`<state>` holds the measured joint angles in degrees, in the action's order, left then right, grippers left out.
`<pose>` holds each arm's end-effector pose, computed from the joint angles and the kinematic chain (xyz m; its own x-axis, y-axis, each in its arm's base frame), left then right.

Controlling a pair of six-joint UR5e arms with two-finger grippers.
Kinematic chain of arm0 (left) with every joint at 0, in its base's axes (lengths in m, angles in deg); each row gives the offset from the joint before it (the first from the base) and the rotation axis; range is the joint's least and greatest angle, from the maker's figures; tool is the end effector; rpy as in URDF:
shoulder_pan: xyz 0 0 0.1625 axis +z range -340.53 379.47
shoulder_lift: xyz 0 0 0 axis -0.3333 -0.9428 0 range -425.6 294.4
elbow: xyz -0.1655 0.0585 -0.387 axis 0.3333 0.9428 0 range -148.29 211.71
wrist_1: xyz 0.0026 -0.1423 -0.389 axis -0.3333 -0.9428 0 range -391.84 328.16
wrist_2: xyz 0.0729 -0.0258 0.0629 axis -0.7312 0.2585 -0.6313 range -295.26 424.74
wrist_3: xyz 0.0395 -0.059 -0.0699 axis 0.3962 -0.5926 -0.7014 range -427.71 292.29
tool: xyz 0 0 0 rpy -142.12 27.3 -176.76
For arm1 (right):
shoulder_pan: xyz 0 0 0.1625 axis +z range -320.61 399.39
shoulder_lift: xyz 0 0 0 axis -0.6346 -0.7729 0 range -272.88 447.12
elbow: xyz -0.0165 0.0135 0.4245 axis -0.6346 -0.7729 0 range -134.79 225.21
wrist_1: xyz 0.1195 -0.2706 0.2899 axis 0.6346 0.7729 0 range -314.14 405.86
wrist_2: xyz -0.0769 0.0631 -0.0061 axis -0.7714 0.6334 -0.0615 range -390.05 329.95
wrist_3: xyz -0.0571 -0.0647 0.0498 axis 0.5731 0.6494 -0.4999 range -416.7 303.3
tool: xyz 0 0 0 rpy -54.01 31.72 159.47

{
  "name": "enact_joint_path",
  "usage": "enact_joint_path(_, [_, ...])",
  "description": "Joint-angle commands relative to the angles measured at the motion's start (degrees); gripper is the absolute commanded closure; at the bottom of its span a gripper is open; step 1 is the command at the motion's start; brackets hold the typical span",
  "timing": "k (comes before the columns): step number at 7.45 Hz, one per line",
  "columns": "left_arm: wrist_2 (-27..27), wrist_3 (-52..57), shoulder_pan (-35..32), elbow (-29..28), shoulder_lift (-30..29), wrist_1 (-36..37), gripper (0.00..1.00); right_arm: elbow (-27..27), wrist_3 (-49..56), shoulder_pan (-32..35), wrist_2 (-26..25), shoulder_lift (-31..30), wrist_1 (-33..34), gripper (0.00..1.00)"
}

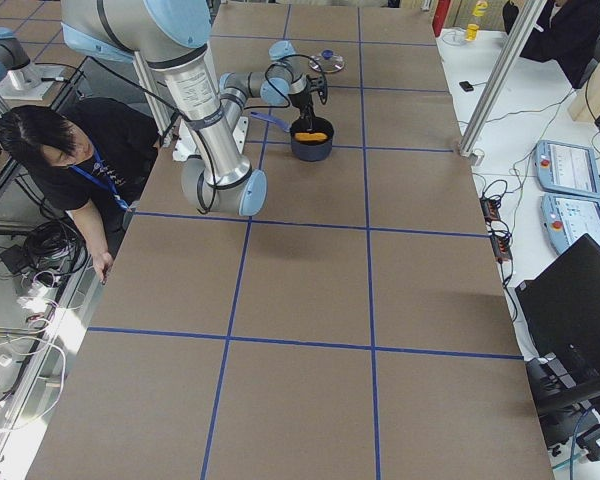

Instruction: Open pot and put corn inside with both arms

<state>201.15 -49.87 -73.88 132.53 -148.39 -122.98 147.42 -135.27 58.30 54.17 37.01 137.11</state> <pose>-0.0870 -0.4388 0.6196 0.6765 0.3235 -0.6616 -0.1565 0.9410 0.3001 -0.5715 -0.3474 0.1645 0.6640 0.0191 0.7475 -0.2701 0.9383 0.2159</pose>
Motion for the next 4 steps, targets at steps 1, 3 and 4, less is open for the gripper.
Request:
enact_joint_path(1, [0.0, 0.1, 0.0, 0.0, 0.0, 0.0, 0.02, 0.7, 3.7, 3.4, 1.1, 0.2, 0.0, 0.00])
enact_joint_path(3, [-0.1, -0.3, 0.0, 0.0, -0.1, 0.1, 0.02, 0.7, 14.3, 14.6, 14.0, -0.8, -0.1, 0.00])
enact_joint_path(4, [-0.6, -0.4, 0.0, 0.0, -0.4, 0.3, 0.02, 0.5, 22.9, 21.8, 19.6, -2.6, -0.1, 0.00])
